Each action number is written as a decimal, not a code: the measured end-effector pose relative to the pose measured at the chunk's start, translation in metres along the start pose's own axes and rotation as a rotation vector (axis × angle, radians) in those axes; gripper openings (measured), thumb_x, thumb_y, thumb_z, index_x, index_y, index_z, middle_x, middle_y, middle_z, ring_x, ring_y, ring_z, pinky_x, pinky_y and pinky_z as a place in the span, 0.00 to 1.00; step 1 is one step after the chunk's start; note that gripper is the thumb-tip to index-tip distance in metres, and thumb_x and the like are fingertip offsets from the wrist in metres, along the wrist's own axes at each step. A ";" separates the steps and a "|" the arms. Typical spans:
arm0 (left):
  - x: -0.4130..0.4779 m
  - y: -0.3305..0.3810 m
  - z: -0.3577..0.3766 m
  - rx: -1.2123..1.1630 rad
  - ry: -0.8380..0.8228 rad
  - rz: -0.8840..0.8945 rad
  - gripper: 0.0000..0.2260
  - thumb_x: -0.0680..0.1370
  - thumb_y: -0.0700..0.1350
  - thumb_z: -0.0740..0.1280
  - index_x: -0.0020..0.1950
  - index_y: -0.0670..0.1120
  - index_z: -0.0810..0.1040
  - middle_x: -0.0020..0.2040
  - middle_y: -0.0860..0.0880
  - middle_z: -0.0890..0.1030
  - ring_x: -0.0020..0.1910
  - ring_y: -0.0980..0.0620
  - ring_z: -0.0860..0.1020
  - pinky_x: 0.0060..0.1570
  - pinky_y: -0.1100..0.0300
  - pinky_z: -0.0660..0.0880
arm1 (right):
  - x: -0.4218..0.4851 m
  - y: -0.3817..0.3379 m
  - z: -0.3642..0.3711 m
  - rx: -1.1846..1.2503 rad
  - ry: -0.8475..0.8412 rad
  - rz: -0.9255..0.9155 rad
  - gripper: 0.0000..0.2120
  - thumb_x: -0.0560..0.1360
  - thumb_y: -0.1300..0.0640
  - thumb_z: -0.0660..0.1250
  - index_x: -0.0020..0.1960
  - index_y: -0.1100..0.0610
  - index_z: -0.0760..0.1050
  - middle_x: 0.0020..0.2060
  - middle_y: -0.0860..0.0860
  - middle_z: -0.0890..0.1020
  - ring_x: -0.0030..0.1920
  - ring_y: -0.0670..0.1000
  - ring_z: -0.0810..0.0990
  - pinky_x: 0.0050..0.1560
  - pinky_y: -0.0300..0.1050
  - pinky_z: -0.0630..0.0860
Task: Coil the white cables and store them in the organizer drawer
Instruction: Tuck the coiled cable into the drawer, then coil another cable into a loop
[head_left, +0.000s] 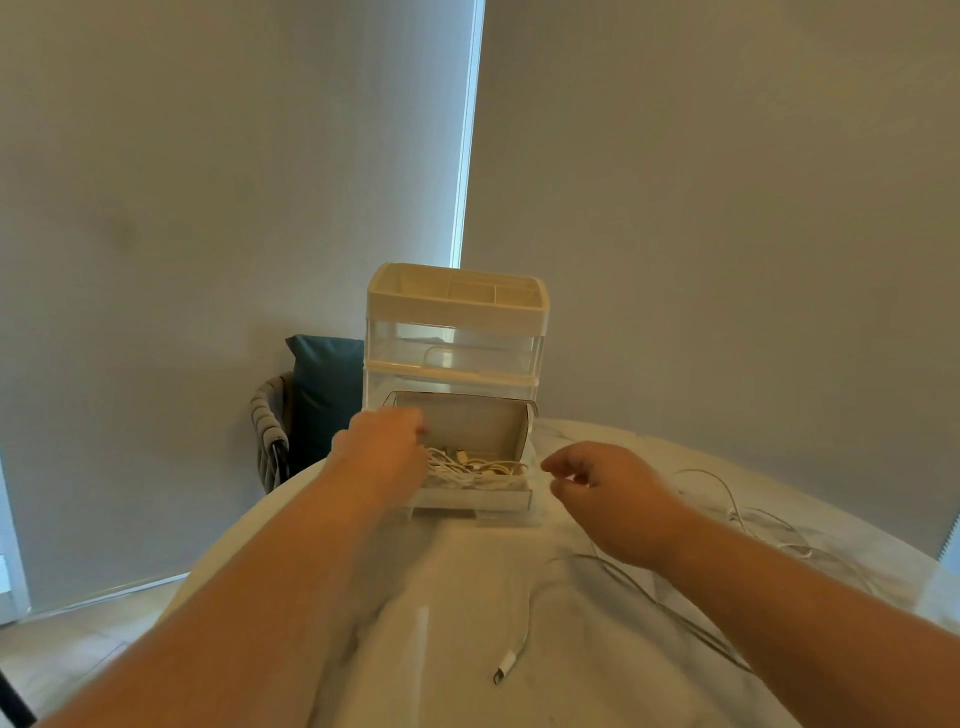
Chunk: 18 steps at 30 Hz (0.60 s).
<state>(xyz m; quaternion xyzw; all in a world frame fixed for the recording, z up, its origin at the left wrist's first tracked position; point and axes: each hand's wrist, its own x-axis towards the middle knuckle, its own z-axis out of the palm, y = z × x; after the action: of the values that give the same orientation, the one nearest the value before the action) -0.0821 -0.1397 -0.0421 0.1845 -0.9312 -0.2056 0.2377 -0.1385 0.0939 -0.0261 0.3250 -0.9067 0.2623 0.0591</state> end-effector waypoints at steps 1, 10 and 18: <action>-0.001 0.002 0.000 0.097 -0.068 0.013 0.14 0.82 0.46 0.60 0.67 0.56 0.75 0.65 0.50 0.77 0.62 0.49 0.73 0.67 0.44 0.69 | 0.010 -0.006 0.005 -0.020 -0.021 -0.019 0.14 0.81 0.55 0.62 0.66 0.50 0.77 0.59 0.46 0.79 0.56 0.45 0.75 0.57 0.38 0.69; 0.000 0.010 0.000 0.330 -0.253 0.087 0.13 0.82 0.51 0.54 0.63 0.58 0.75 0.57 0.49 0.72 0.61 0.47 0.66 0.65 0.43 0.60 | 0.072 -0.044 0.047 -0.369 -0.363 -0.152 0.20 0.82 0.48 0.51 0.70 0.48 0.72 0.66 0.54 0.75 0.62 0.59 0.72 0.66 0.57 0.68; 0.003 0.005 0.005 0.182 -0.195 0.124 0.11 0.82 0.50 0.54 0.62 0.58 0.71 0.58 0.50 0.70 0.60 0.48 0.66 0.64 0.44 0.59 | 0.078 -0.045 0.044 -0.154 -0.333 -0.092 0.09 0.83 0.52 0.59 0.56 0.51 0.77 0.51 0.52 0.78 0.52 0.55 0.76 0.50 0.45 0.72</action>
<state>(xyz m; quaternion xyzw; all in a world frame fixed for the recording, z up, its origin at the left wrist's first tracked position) -0.0885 -0.1355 -0.0422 0.1263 -0.9743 -0.1222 0.1406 -0.1683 -0.0017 -0.0220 0.3995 -0.9055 0.1318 -0.0552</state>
